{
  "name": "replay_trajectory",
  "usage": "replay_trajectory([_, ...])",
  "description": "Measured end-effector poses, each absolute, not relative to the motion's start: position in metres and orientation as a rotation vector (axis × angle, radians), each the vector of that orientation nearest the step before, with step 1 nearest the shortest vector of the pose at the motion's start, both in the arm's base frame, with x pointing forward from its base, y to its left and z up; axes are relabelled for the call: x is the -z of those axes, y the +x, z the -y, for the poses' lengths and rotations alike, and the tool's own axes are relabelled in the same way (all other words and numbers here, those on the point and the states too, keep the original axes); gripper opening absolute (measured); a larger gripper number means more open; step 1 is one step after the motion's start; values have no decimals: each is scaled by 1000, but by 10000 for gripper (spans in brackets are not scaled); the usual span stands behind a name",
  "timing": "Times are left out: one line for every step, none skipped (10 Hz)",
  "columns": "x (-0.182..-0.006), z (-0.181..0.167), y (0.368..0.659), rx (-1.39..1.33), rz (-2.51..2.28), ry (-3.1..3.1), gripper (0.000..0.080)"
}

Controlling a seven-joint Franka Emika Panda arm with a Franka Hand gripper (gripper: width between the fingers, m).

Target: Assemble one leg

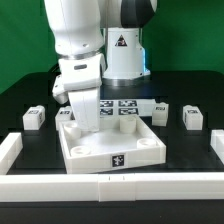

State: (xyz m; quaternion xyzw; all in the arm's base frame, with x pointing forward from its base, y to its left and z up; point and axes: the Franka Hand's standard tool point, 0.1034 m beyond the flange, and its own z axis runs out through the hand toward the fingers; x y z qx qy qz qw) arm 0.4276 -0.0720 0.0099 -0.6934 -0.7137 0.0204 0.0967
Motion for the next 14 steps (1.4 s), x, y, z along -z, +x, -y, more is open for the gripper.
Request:
replay_trajectory([-10,72,428,-60,2114,-2053,131])
replay_trajectory([-11,73,429,-55,2116,-2060,76])
replay_trajectory([-11,73,429,-55,2116,-2062,76])
replay_trajectory([-11,73,429,-55,2116,-2062,76])
replay_trajectory([-11,73,430,-55,2116,-2062,76])
replay_trajectory([-11,73,430,-55,2116,-2062,76])
replay_trajectory([-10,73,430,-55,2114,-2064,76])
replay_trajectory([-10,67,433,-55,2094,-2086,76])
replay_trajectory([-10,55,438,-60,2072,-2112,76])
replay_trajectory([-10,40,443,-56,2050,-2135,76])
replay_trajectory([-10,19,450,-46,2033,-2150,77])
replay_trajectory([-10,-1,457,-35,2039,-2141,77])
replay_trajectory([-10,-13,461,-19,2058,-2122,77])
replay_trajectory([-10,-24,464,3,2075,-2111,77])
